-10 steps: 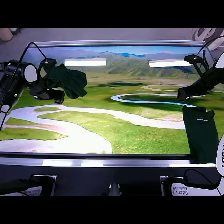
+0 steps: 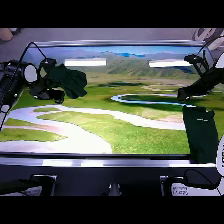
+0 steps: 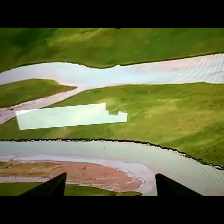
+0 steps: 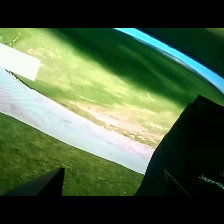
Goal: Fold the shirts.
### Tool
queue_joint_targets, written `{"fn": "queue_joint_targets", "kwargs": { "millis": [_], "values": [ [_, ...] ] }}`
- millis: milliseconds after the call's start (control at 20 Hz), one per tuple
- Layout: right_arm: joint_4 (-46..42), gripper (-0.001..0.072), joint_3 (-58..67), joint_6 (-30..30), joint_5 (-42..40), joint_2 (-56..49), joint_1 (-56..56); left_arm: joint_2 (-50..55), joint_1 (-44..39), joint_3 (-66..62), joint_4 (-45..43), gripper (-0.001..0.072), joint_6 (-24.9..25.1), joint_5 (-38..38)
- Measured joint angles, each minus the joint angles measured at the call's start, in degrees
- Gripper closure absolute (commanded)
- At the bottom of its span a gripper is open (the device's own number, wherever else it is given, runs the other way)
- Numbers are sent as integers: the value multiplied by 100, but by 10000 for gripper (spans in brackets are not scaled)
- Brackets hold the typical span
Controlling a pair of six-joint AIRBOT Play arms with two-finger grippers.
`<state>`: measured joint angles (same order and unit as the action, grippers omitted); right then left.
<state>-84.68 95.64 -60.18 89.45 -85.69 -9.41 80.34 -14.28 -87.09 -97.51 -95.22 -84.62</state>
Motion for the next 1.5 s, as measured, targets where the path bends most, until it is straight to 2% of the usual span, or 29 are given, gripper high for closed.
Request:
{"fn": "queue_joint_targets", "kwargs": {
  "millis": [500, 700, 800, 850, 900, 950, 1000, 1050, 1250, 1500],
  "values": [
    [0, 22, 0, 2, 0, 0, 0, 2, 0, 0, 0, 32, 31, 4],
    [2, 22, 0, 0, -164, 0, 0, 26, -4, 0, 0, 33, -7, 227],
    [9, 22, 0, -7, -313, 0, 0, 87, -7, 0, 20, 42, -22, 568],
    [20, 22, 0, -37, -391, 0, 0, 140, -4, -7, 24, 200, -31, 850],
    [42, 22, 0, -74, -472, 0, 0, 238, 26, -59, 9, 244, -59, 1222],
    [68, 22, 0, -111, -540, 0, 0, 393, 101, -186, -31, 228, -136, 1561],
    [90, 23, 0, -149, -616, 0, 0, 647, 243, -431, -120, 171, -308, 1838],
    [101, 23, 0, -181, -697, 0, 0, 938, 411, -739, -122, 158, -503, 1998],
    [151, 42, 0, -238, -1043, 0, 0, 2426, 1268, -2153, 811, 159, -1102, 2205],
    [155, 41, 0, -197, -1268, 0, 0, 3700, 1751, -2769, 2299, 159, -1300, 2761]
  ]
}}
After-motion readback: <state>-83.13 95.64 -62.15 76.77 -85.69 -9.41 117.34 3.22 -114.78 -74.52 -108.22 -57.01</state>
